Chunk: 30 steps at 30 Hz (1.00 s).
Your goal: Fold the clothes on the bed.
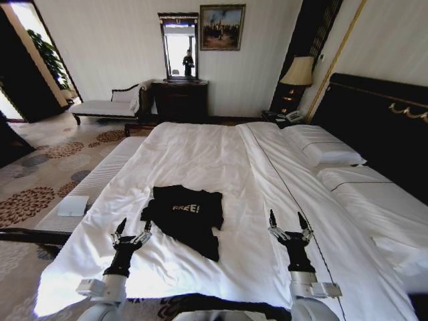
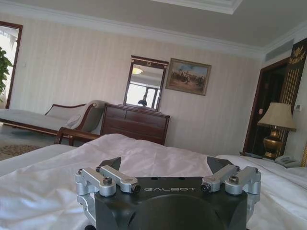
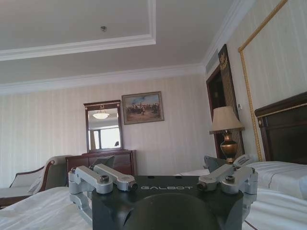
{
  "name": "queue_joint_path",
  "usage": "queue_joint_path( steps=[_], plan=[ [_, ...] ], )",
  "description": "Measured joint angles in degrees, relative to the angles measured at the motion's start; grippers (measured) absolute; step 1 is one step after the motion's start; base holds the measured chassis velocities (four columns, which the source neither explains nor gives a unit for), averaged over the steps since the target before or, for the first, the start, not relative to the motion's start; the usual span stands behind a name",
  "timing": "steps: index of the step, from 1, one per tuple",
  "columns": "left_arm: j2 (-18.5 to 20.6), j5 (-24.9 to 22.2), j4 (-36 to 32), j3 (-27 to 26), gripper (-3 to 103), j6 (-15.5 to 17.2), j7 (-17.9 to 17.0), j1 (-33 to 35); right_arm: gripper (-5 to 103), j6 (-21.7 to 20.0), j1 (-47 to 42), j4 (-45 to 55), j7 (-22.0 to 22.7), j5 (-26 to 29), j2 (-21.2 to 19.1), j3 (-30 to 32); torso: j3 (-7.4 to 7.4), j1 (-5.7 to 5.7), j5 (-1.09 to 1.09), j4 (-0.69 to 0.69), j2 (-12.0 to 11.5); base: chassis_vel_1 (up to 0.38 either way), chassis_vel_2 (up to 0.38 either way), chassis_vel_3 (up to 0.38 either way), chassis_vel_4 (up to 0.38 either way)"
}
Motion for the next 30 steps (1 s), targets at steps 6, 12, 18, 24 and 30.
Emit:
queue_joint_path(
  steps=[6, 12, 18, 24, 30],
  plan=[
    [-0.1, 0.2, -0.5, -0.2, 100, -0.1, 0.0, 0.2, 100, 0.1, 0.3, 0.3, 0.3, 0.3, -0.1, 0.0, 0.0, 0.0, -0.01, 0.0, 0.0, 0.156, 0.122, -0.138, -0.138],
    [-0.2, 0.3, -0.5, -0.5, 100, -0.6, -0.1, 0.7, 100, 1.0, 0.5, 0.0, 0.4, 0.1, 0.2, -0.3, -0.01, 0.0, -0.06, 0.0, 0.0, 0.219, 0.21, -0.216, -0.194],
    [-0.3, 0.3, -0.3, -0.7, 100, -1.1, -0.1, 0.9, 100, 2.0, 0.7, -0.1, 0.2, 0.5, 0.2, -0.5, -0.01, 0.0, -0.03, 0.03, 0.0, 0.086, 0.066, -0.061, -0.09],
    [-0.3, 0.5, -0.8, -0.5, 100, -1.0, -0.7, 1.4, 100, 2.1, 0.8, -0.3, 0.1, 0.3, 0.3, -0.7, 0.01, 0.0, 0.03, 0.0, 0.0, -0.04, -0.047, 0.023, 0.019],
    [-0.2, 0.6, -1.2, -1.0, 100, -0.9, -0.9, 1.4, 100, 1.8, 0.6, -0.3, 0.4, -0.9, 0.8, -0.8, 0.01, 0.01, -0.04, 0.01, 0.0, -0.021, -0.02, 0.022, 0.004]
  ],
)
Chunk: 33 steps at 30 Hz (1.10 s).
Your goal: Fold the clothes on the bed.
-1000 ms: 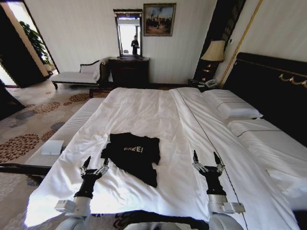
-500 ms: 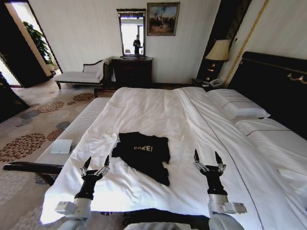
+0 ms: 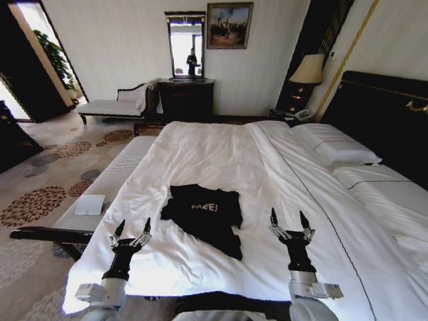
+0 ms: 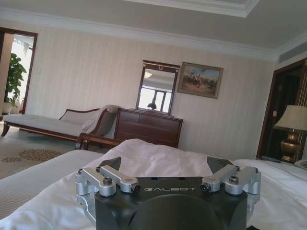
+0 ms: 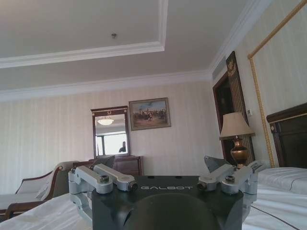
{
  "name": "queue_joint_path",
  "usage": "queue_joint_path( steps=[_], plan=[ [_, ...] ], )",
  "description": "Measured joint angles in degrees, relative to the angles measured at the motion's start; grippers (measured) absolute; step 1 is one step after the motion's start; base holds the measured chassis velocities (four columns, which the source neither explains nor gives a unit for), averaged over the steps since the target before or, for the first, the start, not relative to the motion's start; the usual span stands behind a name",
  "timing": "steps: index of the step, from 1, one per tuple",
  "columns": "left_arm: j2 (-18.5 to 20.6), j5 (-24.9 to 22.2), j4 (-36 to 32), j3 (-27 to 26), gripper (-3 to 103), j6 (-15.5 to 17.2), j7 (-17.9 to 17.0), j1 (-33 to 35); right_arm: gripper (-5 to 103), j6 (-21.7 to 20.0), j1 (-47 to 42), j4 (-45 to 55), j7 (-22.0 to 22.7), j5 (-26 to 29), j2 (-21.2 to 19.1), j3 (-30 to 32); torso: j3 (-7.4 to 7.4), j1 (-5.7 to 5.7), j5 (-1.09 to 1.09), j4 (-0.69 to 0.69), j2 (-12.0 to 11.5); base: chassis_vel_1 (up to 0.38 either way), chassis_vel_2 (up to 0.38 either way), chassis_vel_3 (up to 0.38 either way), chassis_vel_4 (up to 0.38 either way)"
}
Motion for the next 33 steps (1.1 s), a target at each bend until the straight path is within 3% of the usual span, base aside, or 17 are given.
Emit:
queue_joint_path(
  steps=[9, 21, 33],
  plan=[
    [-1.5, 3.0, -0.9, 1.3, 100, 0.5, -0.1, 0.3, 100, -0.3, 0.5, -0.1, 1.1, 0.0, 0.0, 0.0, -0.01, -0.01, 0.03, -0.01, 0.0, 0.0, 0.0, 0.0, 0.0],
    [-1.4, 1.7, -0.4, -0.2, 100, 0.1, 0.0, 0.5, 100, -0.2, 0.9, -1.1, 1.3, -0.2, 0.8, -0.8, -0.01, -0.01, 0.02, 0.0, 0.0, 0.02, 0.012, -0.012, -0.008],
    [-1.1, 1.8, 0.6, 0.6, 100, 0.3, 0.0, -0.4, 100, 2.3, 1.0, -1.7, 0.2, -1.5, 1.7, -0.5, -0.01, -0.01, 0.02, -0.01, 0.0, 0.024, 0.028, -0.024, -0.02]
  ],
)
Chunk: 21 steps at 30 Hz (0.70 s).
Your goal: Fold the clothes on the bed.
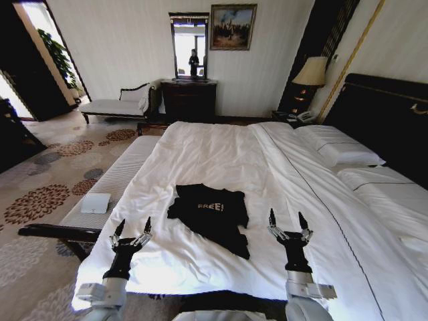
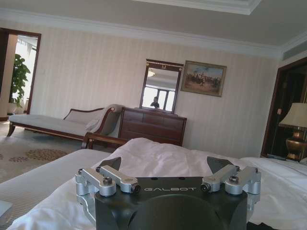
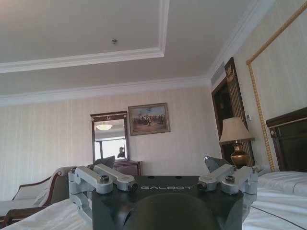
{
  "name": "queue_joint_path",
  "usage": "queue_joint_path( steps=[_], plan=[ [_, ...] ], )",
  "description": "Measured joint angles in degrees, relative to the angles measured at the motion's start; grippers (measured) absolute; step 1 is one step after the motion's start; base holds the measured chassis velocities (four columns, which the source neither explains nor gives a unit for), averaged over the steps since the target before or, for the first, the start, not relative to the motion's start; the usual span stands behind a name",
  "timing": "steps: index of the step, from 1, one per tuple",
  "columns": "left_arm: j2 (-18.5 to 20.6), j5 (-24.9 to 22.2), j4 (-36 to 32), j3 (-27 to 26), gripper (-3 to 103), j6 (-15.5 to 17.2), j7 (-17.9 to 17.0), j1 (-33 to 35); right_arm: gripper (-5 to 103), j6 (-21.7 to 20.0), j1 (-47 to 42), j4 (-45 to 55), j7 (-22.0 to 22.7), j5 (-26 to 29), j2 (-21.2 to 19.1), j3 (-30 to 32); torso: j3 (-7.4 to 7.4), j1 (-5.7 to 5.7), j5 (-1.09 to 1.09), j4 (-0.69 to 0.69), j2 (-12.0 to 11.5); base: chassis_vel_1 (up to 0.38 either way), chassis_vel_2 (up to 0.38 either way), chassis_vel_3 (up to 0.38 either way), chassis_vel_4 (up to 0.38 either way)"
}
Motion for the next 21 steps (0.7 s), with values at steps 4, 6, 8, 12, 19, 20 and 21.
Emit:
queue_joint_path(
  steps=[4, 6, 8, 12, 19, 20, 21],
  plan=[
    [0.1, -0.2, 0.5, -0.1, 100, -0.1, 0.0, -0.1, 100, 0.0, 0.0, -0.3, 0.0, -0.4, 0.3, 0.1, 0.0, 0.0, 0.01, 0.0, 0.0, 0.0, 0.0, 0.0, 0.0],
    [0.2, -0.2, 0.7, -0.2, 100, -0.2, 0.0, -0.1, 100, 0.0, -0.1, -0.5, -0.1, -1.2, 0.4, 0.2, 0.0, 0.0, 0.0, 0.0, 0.0, 0.0, 0.0, 0.0, 0.0],
    [0.1, -0.3, 0.9, -0.1, 100, -0.3, 0.0, -0.2, 100, 0.0, -0.2, -0.8, -0.3, -1.6, 0.5, 0.2, 0.0, 0.0, 0.0, 0.0, 0.0, 0.0, 0.0, 0.0, 0.0],
    [0.0, -0.2, 0.9, -0.1, 100, -0.3, 0.1, -0.2, 100, 0.0, -0.2, -0.9, -0.3, -2.0, 0.5, 0.3, 0.0, 0.0, 0.0, 0.0, 0.0, 0.0, 0.0, 0.0, 0.0],
    [0.4, -2.0, 1.0, -0.7, 100, -1.7, 0.1, 0.6, 100, -0.4, -0.3, -0.9, -0.1, -2.2, 1.0, 0.7, 0.0, 0.0, 0.0, 0.0, 0.0, 0.0, 0.0, 0.0, 0.0],
    [0.4, -2.0, 1.0, -0.7, 100, -1.7, 0.1, 0.6, 100, -0.4, -0.3, -0.9, -0.1, -2.2, 1.0, 0.7, 0.0, 0.0, 0.0, 0.0, 0.0, 0.0, 0.0, 0.0, 0.0],
    [0.4, -2.0, 1.4, -0.6, 100, -1.7, 0.0, 0.6, 100, -0.3, -0.4, -1.0, -0.1, -2.2, 1.1, 0.7, 0.0, 0.0, -0.01, 0.0, 0.0, 0.0, 0.0, 0.0, 0.0]
  ],
)
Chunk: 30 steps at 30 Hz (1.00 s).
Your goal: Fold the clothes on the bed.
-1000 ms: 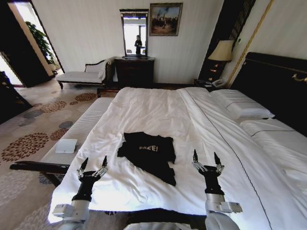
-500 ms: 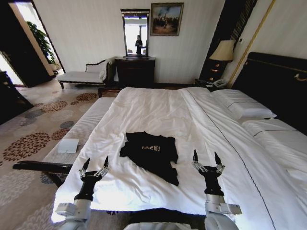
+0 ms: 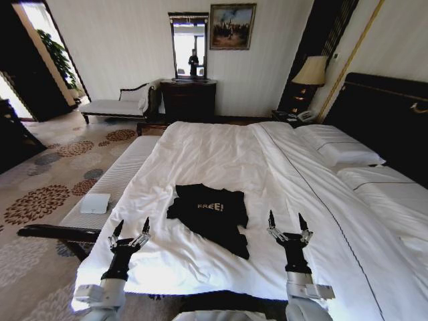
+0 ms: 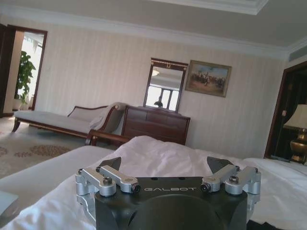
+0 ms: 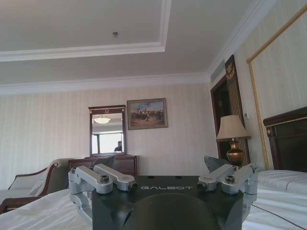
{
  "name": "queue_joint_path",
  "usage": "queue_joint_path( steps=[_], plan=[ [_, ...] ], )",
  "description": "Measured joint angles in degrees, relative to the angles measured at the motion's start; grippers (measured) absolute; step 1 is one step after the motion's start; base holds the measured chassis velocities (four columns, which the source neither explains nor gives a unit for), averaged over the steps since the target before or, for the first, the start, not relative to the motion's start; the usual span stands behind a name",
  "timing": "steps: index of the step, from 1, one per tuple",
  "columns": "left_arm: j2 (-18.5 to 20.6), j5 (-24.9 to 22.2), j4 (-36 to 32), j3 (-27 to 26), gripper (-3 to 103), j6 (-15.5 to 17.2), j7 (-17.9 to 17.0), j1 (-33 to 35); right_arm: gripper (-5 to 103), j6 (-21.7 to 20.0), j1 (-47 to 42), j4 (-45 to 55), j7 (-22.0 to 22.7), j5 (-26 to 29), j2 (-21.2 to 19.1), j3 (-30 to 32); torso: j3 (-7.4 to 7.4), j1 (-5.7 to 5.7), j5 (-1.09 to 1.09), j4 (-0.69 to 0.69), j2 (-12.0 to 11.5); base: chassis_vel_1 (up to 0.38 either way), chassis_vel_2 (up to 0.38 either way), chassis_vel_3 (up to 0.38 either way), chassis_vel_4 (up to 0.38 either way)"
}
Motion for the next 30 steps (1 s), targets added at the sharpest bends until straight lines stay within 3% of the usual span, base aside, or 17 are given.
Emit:
queue_joint_path(
  steps=[12, 18, 30],
  plan=[
    [-0.2, 1.6, 2.1, 4.2, 100, -0.1, -2.2, -0.5, 100, 2.6, 1.2, -2.0, -0.5, 1.6, 0.8, -0.6, 0.0, 0.0, 0.0, 0.0, 0.0, 0.0, 0.0, 0.0, 0.0],
    [-0.1, 1.0, 3.6, 2.6, 100, -4.2, -3.5, -1.3, 100, 2.3, 2.3, -2.5, -0.6, 1.7, 0.2, -0.8, 0.0, 0.0, 0.01, 0.0, 0.0, 0.0, 0.0, 0.0, 0.0],
    [0.4, 0.3, 5.5, 0.3, 100, -4.9, -2.5, -3.1, 100, 1.7, 3.5, -3.3, -0.6, 2.5, -1.0, -1.3, 0.0, 0.0, 0.01, 0.0, 0.0, 0.0, 0.0, 0.0, 0.0]
  ],
)
